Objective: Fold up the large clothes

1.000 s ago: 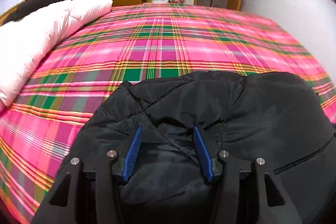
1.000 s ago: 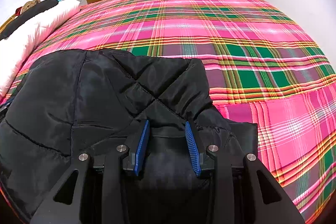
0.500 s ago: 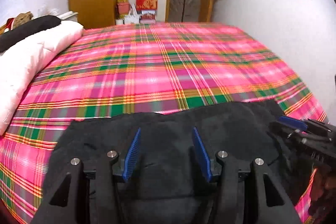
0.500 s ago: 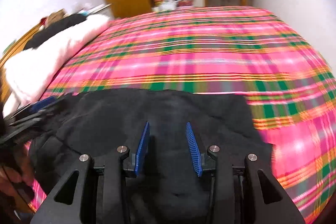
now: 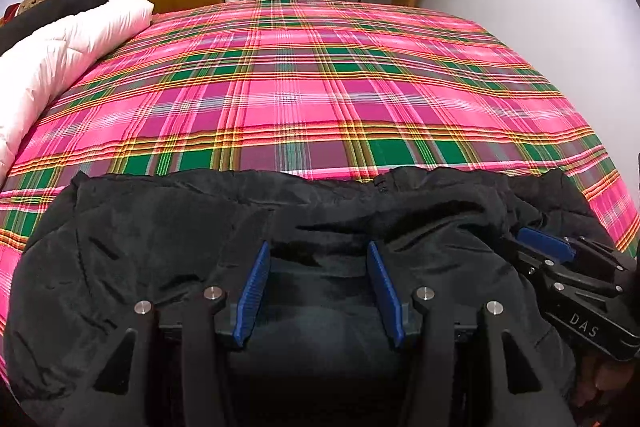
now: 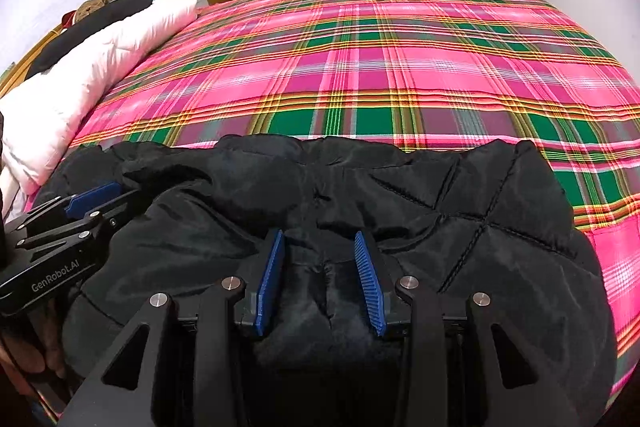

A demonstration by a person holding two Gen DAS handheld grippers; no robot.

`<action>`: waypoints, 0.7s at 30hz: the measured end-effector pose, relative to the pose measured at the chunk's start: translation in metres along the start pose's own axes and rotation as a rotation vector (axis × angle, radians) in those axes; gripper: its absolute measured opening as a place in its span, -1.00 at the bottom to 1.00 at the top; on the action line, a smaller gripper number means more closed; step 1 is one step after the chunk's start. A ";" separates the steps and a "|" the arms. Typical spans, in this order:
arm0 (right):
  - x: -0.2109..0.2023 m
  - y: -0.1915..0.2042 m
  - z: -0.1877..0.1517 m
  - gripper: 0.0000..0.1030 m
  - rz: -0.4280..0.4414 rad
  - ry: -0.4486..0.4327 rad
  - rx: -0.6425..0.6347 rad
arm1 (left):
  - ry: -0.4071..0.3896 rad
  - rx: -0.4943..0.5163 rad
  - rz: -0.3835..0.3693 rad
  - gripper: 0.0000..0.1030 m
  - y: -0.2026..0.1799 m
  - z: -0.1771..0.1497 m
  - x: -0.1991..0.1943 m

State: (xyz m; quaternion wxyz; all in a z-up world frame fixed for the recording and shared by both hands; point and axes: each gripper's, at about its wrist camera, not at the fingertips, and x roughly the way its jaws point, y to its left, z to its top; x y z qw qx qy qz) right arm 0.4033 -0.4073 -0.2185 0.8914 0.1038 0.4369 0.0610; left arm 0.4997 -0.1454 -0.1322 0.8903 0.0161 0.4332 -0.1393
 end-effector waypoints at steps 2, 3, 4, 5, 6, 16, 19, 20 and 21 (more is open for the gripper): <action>0.001 0.000 -0.001 -0.27 0.002 -0.006 0.003 | -0.003 -0.001 -0.002 0.03 0.001 0.000 0.002; 0.001 -0.001 -0.002 -0.27 0.001 -0.008 0.003 | -0.005 -0.001 -0.001 0.03 0.002 -0.001 0.003; 0.002 -0.001 -0.002 -0.27 0.001 -0.012 0.002 | -0.009 -0.001 -0.001 0.03 0.001 -0.001 0.003; 0.003 -0.001 -0.002 -0.27 0.000 -0.015 0.001 | -0.011 -0.001 -0.001 0.03 0.001 -0.001 0.005; 0.003 -0.001 -0.003 -0.27 0.001 -0.019 0.002 | -0.014 -0.001 -0.001 0.03 0.001 -0.001 0.006; 0.008 -0.005 -0.007 -0.28 0.012 -0.054 0.014 | -0.034 -0.007 -0.014 0.04 0.004 -0.006 0.011; 0.009 -0.006 -0.008 -0.28 0.011 -0.061 0.016 | -0.040 -0.003 -0.007 0.04 0.002 -0.006 0.014; 0.009 -0.006 -0.008 -0.28 0.009 -0.060 0.015 | -0.038 -0.003 -0.007 0.04 0.002 -0.006 0.015; 0.009 -0.005 -0.007 -0.28 0.004 -0.058 0.013 | -0.036 -0.003 -0.007 0.04 0.003 -0.006 0.015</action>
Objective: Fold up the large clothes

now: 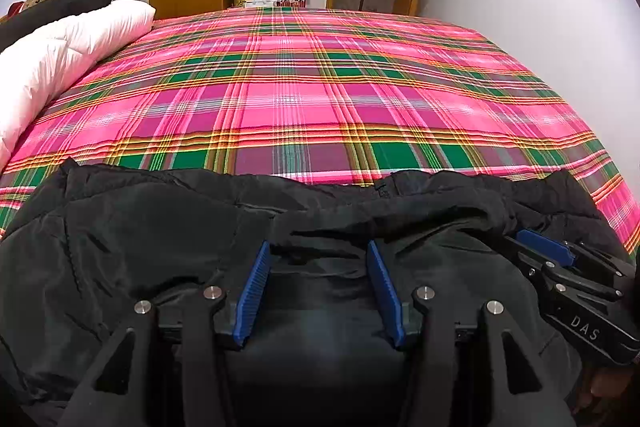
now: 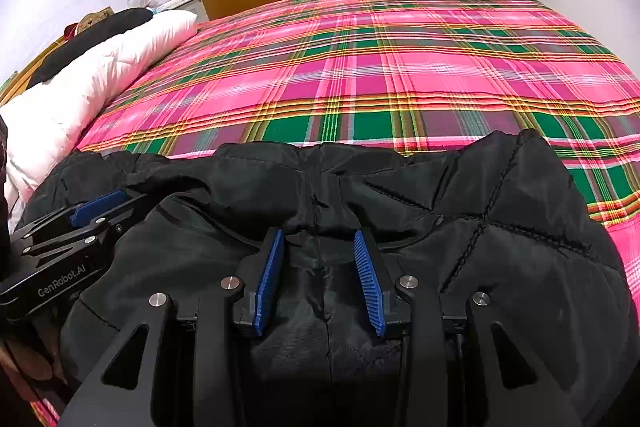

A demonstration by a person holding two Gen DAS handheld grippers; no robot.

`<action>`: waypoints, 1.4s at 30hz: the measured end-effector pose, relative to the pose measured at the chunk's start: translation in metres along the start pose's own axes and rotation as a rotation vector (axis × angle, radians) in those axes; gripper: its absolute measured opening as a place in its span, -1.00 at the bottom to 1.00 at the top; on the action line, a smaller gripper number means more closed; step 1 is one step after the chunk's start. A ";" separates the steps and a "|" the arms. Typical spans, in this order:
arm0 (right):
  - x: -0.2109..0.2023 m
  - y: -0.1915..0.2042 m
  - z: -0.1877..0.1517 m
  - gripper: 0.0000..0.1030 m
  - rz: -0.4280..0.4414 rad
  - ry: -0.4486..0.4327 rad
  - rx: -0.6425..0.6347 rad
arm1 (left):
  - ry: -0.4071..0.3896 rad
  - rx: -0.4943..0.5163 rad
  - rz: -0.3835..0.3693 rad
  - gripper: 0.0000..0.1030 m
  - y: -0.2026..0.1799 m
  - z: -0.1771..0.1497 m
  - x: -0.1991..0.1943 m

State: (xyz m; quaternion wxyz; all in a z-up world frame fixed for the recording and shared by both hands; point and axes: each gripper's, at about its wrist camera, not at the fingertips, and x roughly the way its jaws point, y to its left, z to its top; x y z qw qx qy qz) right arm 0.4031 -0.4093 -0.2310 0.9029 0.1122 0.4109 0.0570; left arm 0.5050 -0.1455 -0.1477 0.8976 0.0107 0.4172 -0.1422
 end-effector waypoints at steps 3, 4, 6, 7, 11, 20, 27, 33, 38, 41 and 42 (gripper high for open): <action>-0.002 0.004 0.003 -0.28 -0.019 0.012 -0.011 | 0.008 0.002 0.004 0.04 -0.001 0.002 -0.001; -0.004 0.005 0.005 -0.27 -0.026 0.021 -0.015 | 0.020 0.001 0.005 0.04 -0.001 0.003 -0.002; -0.017 0.012 0.010 -0.25 -0.071 0.051 -0.039 | 0.067 0.003 0.006 0.03 0.000 0.010 -0.007; -0.027 0.015 0.012 -0.25 -0.086 0.051 -0.046 | 0.092 -0.005 0.006 0.03 0.001 0.013 -0.013; -0.087 0.014 0.005 -0.24 -0.062 -0.005 -0.034 | 0.035 -0.027 -0.009 0.02 0.012 0.014 -0.069; -0.149 -0.023 -0.064 -0.24 -0.157 -0.006 0.035 | -0.015 -0.052 0.145 0.02 0.080 -0.059 -0.151; -0.112 -0.033 -0.074 -0.21 -0.185 0.079 -0.009 | 0.025 -0.072 0.175 0.03 0.089 -0.079 -0.114; -0.142 -0.035 -0.065 -0.21 -0.161 0.024 0.040 | 0.005 -0.112 0.131 0.02 0.092 -0.060 -0.129; -0.153 -0.054 -0.059 -0.21 -0.171 -0.014 0.095 | -0.082 -0.136 0.161 0.03 0.120 -0.047 -0.146; -0.129 -0.075 -0.065 -0.21 -0.179 0.052 0.135 | -0.015 -0.189 0.190 0.03 0.145 -0.056 -0.126; -0.125 -0.078 -0.067 -0.20 -0.180 0.063 0.142 | 0.011 -0.206 0.175 0.03 0.150 -0.061 -0.119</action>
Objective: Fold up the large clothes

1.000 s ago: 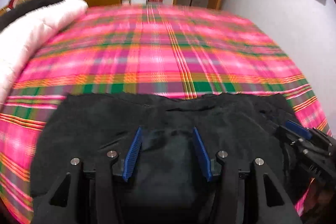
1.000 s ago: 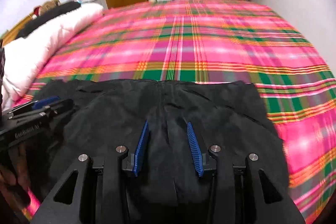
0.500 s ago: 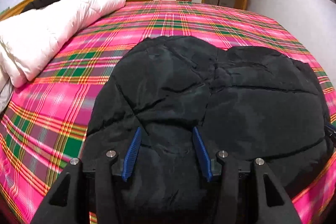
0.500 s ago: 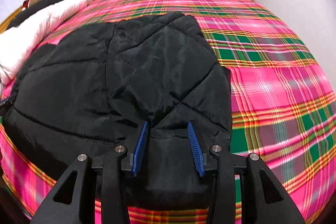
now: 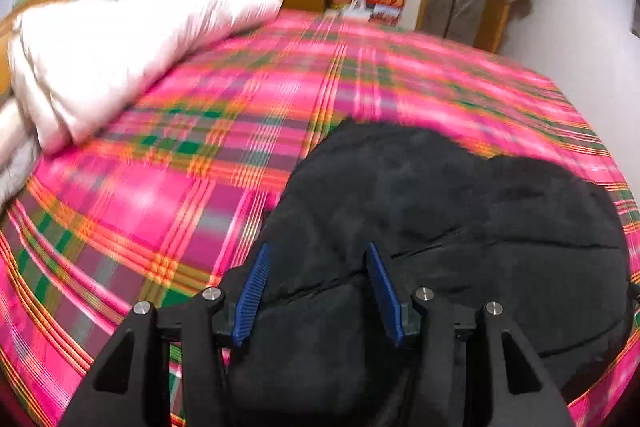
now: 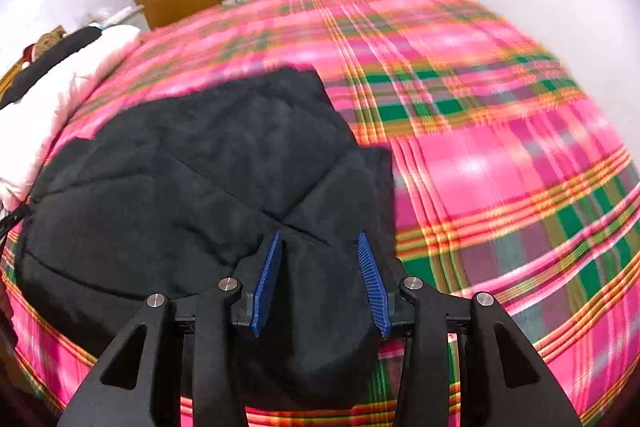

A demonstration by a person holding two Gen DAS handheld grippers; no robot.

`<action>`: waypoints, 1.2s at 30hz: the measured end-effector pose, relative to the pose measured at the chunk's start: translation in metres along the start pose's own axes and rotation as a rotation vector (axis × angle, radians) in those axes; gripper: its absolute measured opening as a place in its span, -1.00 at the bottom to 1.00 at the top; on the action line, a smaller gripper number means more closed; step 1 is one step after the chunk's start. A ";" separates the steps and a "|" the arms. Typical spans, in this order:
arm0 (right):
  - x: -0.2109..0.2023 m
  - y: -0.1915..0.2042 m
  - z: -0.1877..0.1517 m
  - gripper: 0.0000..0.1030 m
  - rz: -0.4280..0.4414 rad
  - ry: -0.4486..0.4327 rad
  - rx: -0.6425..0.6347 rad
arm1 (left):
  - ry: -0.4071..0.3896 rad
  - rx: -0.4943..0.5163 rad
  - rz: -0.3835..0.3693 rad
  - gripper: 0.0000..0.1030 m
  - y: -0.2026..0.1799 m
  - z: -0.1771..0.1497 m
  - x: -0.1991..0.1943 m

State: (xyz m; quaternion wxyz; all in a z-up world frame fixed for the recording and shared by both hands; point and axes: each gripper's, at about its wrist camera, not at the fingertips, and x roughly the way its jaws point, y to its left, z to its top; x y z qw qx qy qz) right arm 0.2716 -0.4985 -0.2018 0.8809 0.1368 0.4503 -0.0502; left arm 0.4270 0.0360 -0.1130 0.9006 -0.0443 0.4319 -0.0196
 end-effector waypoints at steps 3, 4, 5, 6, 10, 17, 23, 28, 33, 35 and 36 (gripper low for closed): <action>0.010 -0.014 -0.006 -0.09 0.025 0.020 0.054 | 0.051 -0.018 -0.047 0.03 0.001 -0.005 0.015; 0.009 -0.016 -0.006 -0.09 0.029 0.021 0.068 | 0.054 -0.027 -0.054 0.03 0.002 -0.003 0.014; 0.005 -0.016 -0.005 -0.08 0.024 0.020 0.073 | 0.054 -0.031 -0.058 0.03 0.002 -0.001 0.012; 0.000 -0.014 -0.005 -0.09 0.016 0.012 0.069 | 0.044 -0.038 -0.064 0.03 0.004 0.001 0.006; -0.027 -0.006 -0.006 -0.09 0.035 -0.041 0.012 | -0.012 -0.052 -0.077 0.03 0.020 0.006 -0.015; -0.001 -0.026 -0.015 0.11 0.111 0.041 0.059 | 0.133 -0.207 -0.139 0.03 0.064 -0.007 0.023; 0.020 -0.034 -0.011 0.23 0.144 0.073 0.070 | 0.186 -0.249 -0.192 0.03 0.055 -0.013 0.048; 0.035 -0.042 -0.006 0.29 0.185 0.092 0.087 | 0.196 -0.241 -0.203 0.07 0.049 -0.014 0.054; 0.052 -0.046 0.000 0.34 0.232 0.120 0.128 | 0.204 -0.237 -0.214 0.13 0.050 -0.014 0.063; 0.055 -0.050 0.000 0.34 0.261 0.135 0.163 | 0.211 -0.255 -0.228 0.13 0.052 -0.015 0.065; 0.055 -0.051 -0.001 0.34 0.268 0.140 0.175 | 0.215 -0.270 -0.235 0.13 0.053 -0.016 0.065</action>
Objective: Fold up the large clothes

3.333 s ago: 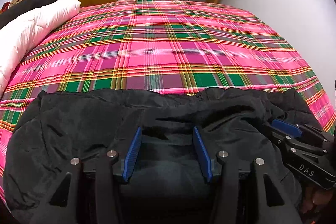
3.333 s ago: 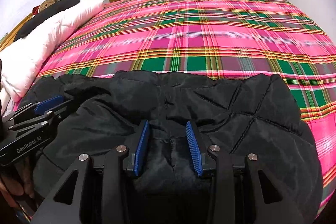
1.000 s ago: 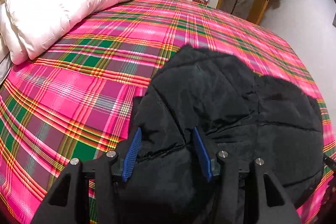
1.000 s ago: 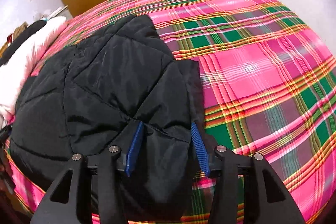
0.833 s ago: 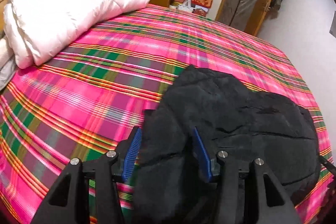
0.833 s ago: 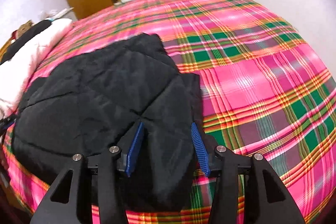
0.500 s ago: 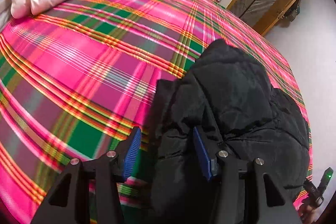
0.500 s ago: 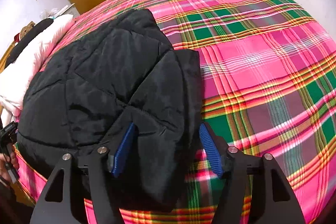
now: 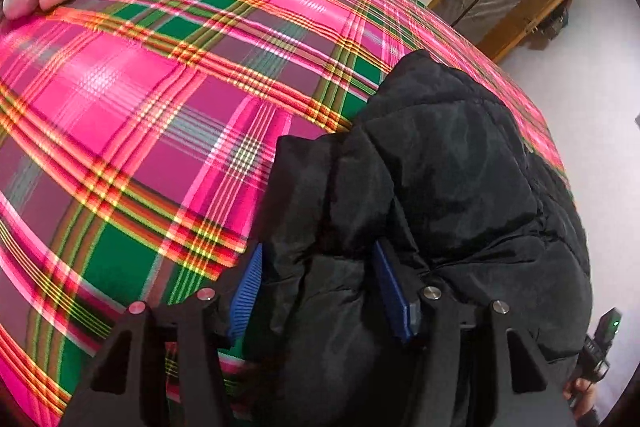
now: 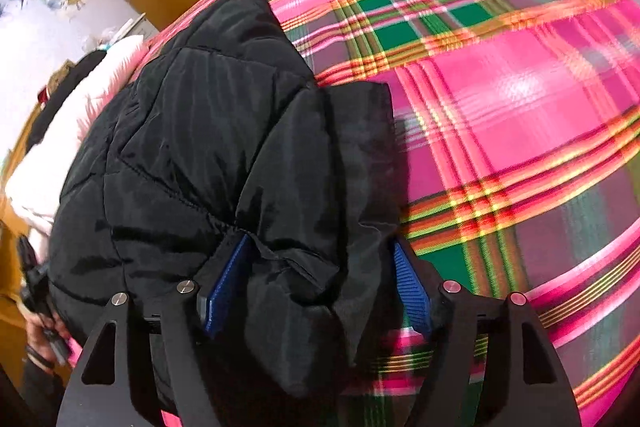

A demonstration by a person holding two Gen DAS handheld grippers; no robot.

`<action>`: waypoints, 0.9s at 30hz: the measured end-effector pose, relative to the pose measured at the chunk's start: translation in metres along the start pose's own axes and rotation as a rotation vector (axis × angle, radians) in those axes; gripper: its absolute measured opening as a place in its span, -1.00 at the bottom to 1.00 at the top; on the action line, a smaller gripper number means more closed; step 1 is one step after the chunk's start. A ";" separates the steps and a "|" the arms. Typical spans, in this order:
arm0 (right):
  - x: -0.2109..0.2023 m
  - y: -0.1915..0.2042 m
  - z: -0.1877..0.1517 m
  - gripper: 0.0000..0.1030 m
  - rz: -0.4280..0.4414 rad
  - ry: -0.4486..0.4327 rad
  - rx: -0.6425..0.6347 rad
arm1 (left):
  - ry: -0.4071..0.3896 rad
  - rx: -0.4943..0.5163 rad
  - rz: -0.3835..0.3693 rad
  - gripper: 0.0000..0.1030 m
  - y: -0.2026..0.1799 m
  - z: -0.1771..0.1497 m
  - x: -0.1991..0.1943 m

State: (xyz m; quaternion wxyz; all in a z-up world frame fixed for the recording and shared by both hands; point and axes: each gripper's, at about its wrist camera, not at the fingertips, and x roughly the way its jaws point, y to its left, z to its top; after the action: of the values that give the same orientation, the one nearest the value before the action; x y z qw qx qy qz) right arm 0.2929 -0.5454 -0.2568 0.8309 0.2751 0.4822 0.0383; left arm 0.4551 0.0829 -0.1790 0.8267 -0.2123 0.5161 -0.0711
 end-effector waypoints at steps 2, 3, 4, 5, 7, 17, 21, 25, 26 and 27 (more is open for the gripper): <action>-0.003 -0.001 -0.006 0.34 0.017 0.010 0.005 | 0.014 -0.025 -0.014 0.13 0.002 -0.003 -0.001; -0.004 -0.003 -0.008 0.34 0.030 0.014 0.008 | 0.019 -0.023 -0.012 0.13 0.001 -0.005 -0.002; -0.004 -0.005 -0.010 0.34 0.044 0.017 0.013 | 0.020 -0.018 -0.011 0.13 0.000 -0.007 -0.003; -0.003 -0.009 -0.012 0.34 0.066 0.021 0.023 | 0.018 -0.013 -0.012 0.13 -0.001 -0.007 -0.003; 0.000 -0.014 -0.011 0.34 0.099 0.023 0.038 | 0.023 -0.012 -0.026 0.18 0.001 -0.006 0.002; 0.021 -0.007 0.013 0.28 0.141 0.042 -0.004 | 0.023 -0.021 -0.130 0.34 0.010 0.003 0.023; 0.019 -0.004 0.010 0.07 0.158 0.039 -0.004 | 0.026 0.001 -0.126 0.34 0.007 0.003 0.022; 0.025 -0.004 0.014 0.06 0.169 0.047 0.009 | 0.028 0.025 -0.131 0.34 0.002 0.001 0.025; 0.027 -0.004 0.016 0.06 0.168 0.047 0.014 | 0.029 0.027 -0.138 0.34 0.001 0.003 0.027; 0.028 -0.003 0.017 0.06 0.166 0.047 0.015 | 0.030 0.028 -0.148 0.34 0.000 0.004 0.029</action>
State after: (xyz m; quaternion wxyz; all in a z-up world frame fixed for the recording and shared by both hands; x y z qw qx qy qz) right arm 0.3218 -0.5460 -0.2738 0.8111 0.3194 0.4776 0.1096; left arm 0.4721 0.0746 -0.2012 0.8143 -0.2371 0.5103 -0.1423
